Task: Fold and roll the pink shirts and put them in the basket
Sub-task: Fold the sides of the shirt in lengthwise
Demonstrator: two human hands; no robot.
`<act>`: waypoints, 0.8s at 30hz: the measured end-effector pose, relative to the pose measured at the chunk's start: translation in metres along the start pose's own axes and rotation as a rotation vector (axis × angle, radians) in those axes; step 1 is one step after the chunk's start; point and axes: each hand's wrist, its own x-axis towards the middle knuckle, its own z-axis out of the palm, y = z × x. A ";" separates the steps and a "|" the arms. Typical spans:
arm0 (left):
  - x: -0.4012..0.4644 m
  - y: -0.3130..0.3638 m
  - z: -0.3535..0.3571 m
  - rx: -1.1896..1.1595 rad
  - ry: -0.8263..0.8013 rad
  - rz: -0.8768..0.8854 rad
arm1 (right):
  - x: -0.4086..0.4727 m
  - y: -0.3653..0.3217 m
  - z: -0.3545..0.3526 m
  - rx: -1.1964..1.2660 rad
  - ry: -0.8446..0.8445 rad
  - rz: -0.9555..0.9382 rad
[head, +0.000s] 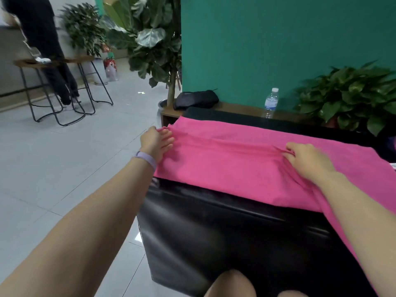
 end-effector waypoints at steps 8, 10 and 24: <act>0.036 -0.065 0.008 1.228 0.034 0.674 | -0.005 0.002 0.070 0.009 0.038 0.069; 0.028 -0.070 0.016 1.541 -0.001 0.787 | -0.006 0.005 0.071 0.030 0.063 0.057; 0.000 -0.092 0.061 1.728 -0.565 0.700 | -0.012 0.010 0.063 0.048 -0.013 -0.068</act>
